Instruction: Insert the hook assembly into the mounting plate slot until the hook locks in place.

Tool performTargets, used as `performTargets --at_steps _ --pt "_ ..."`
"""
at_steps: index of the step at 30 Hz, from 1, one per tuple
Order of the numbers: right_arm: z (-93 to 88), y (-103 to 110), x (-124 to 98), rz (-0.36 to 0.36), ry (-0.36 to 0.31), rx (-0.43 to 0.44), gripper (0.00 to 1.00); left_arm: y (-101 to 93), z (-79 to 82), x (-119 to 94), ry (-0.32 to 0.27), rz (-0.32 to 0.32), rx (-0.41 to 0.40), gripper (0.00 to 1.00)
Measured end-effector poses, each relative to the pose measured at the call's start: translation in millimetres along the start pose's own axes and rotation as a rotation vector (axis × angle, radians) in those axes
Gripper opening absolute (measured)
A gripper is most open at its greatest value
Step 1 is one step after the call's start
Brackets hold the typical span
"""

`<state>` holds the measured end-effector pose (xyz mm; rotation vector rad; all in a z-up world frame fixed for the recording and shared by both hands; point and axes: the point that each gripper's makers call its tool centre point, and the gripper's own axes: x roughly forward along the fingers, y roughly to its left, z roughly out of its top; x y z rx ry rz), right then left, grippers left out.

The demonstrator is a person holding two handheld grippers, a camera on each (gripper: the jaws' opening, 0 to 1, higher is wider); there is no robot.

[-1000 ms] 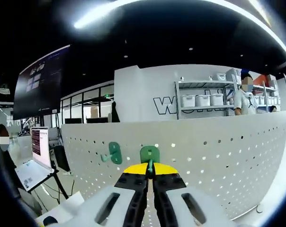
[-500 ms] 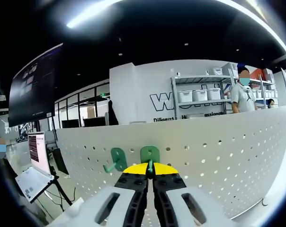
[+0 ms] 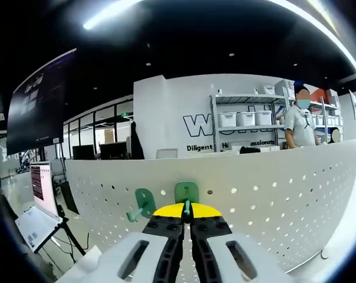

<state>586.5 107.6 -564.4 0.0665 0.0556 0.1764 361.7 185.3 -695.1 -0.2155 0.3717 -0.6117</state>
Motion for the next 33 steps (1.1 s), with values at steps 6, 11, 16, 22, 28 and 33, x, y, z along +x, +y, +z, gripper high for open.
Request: performTargets --at_steps 6,11,16,22,28,33 --pt "0.3 4 1 -0.008 0.006 -0.030 0.00 3.1 -3.6 -3 0.000 0.013 -0.004 0.94" --pt "-4.2 6 2 -0.015 0.016 -0.036 0.00 3.0 -6.3 -6 0.006 0.025 0.011 0.94" --pt "-9.4 3 2 -0.029 0.030 -0.006 0.00 7.7 -11.7 -11 0.018 0.038 0.015 0.94" --pt "-9.0 -1 6 -0.039 0.037 0.017 0.00 12.9 -12.8 -15 0.023 0.052 0.016 0.94" --pt "-12.0 -1 8 -0.044 0.050 0.011 0.00 14.2 -13.6 -16 0.025 0.058 0.013 0.94" --pt "-11.6 -2 10 -0.049 0.056 0.029 0.00 14.2 -17.3 -17 0.036 0.060 0.014 0.93"
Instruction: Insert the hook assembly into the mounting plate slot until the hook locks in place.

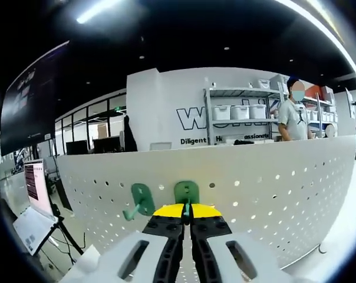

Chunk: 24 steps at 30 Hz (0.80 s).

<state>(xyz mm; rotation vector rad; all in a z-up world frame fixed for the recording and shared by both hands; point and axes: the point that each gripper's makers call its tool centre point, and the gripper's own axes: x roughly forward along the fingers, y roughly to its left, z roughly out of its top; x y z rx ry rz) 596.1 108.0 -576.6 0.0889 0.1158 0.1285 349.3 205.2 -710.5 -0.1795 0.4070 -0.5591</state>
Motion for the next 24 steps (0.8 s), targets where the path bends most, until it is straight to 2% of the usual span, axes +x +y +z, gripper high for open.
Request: performTargets --at_steps 7,10,15,18,20,24 --pt "-0.5 0 -2 0.009 0.026 0.001 0.01 -3.5 -3.5 -3 0.013 0.003 0.002 0.92" --pt "0.3 0 -3 0.022 0.041 0.033 0.05 -4.9 -3.9 -4 0.017 0.005 0.002 0.93" --pt "1.2 5 -7 0.048 0.045 0.005 0.11 -8.1 -3.8 -3 0.025 0.004 0.009 0.93" --pt "7.9 1 -12 0.034 0.032 0.037 0.19 -11.3 -3.8 -2 0.029 0.000 0.013 0.93" --pt "18.7 4 -15 0.058 0.014 0.092 0.20 -13.7 -5.0 0 0.038 -0.003 0.016 0.93" --pt "51.8 -2 -24 0.081 -0.066 0.069 0.20 -19.1 -5.4 1 0.051 -0.016 0.029 0.94"
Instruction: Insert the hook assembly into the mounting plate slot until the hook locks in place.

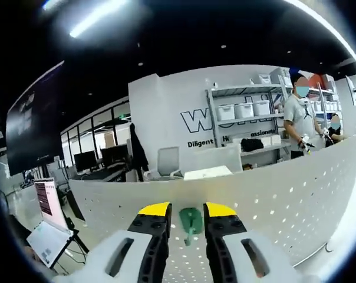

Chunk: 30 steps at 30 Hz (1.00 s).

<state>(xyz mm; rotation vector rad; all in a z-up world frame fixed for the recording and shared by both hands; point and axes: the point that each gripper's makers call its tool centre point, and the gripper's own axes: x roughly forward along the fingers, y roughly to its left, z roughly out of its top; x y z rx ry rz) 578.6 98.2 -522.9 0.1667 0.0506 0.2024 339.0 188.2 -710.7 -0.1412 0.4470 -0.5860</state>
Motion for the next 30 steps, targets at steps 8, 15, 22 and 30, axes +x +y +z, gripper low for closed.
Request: performTargets --at_steps 8,15,22,30 --pt "20.5 -31 -24 0.064 -0.025 -0.023 0.20 -8.1 -9.4 3 0.027 -0.015 0.009 0.94" --pt "-21.4 -64 -55 0.082 0.075 -0.087 0.20 -13.6 -19.2 3 0.052 -0.026 0.008 0.94" --pt "-74.6 -84 -91 0.125 0.177 -0.185 0.20 -19.4 -23.6 3 0.066 -0.035 0.013 0.93" --pt "-137.8 -108 -139 0.135 0.319 -0.202 0.20 -24.2 -32.7 2 0.089 -0.039 0.015 0.93"
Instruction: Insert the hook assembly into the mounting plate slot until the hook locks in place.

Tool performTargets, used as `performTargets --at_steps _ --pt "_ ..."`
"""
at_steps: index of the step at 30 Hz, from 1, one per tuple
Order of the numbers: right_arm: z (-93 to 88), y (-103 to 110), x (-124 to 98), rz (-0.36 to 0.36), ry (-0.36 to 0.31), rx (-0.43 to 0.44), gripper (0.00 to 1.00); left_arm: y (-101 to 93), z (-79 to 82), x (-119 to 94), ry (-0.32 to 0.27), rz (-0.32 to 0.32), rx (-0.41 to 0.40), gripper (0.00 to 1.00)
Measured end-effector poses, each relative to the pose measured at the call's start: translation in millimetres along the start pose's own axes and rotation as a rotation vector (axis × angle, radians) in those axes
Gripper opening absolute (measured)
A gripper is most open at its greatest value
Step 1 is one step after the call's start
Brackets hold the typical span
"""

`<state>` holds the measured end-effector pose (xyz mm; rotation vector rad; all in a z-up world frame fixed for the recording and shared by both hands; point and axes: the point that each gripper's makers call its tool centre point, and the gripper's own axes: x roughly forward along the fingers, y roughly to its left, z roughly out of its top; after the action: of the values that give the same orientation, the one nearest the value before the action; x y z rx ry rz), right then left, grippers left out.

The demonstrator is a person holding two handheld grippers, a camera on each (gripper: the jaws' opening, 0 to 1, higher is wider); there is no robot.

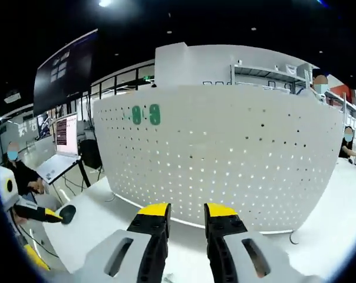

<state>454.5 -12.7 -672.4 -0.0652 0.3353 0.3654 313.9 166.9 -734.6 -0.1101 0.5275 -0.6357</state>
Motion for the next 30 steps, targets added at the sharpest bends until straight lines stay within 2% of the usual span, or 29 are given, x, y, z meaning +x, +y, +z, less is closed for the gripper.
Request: performTargets --at_steps 4,8,13,15,18,20,22,27,30 --pt "-33.2 0 -15 0.011 0.060 -0.017 0.21 -3.0 -7.4 2 0.019 -0.004 -0.004 0.94" --pt "-68.8 -3 -31 0.008 0.115 0.014 0.21 -8.3 -12.0 4 0.030 -0.021 -0.010 0.95" --pt "-115.6 1 -56 0.042 0.222 -0.006 0.21 -12.2 -20.2 7 0.059 -0.034 -0.011 0.95" --pt "-125.9 -1 -64 0.033 0.235 -0.030 0.21 -12.1 -23.3 7 0.069 -0.036 -0.010 0.95" --pt "-150.1 -2 -81 0.046 0.291 -0.027 0.21 -13.8 -30.4 9 0.093 -0.050 -0.036 0.96" --pt "-158.7 -1 -88 0.056 0.315 -0.048 0.21 -15.3 -39.8 11 0.130 -0.066 -0.072 0.96" --pt "-166.9 -1 -96 0.065 0.338 -0.068 0.21 -15.2 -45.9 12 0.154 -0.060 -0.050 0.96" --pt "-172.1 -5 -106 0.074 0.354 -0.060 0.21 -17.1 -46.9 12 0.167 -0.053 -0.041 0.94" --pt "-176.6 -7 -109 0.076 0.371 -0.050 0.21 -19.8 -51.4 12 0.197 -0.057 -0.032 0.94"
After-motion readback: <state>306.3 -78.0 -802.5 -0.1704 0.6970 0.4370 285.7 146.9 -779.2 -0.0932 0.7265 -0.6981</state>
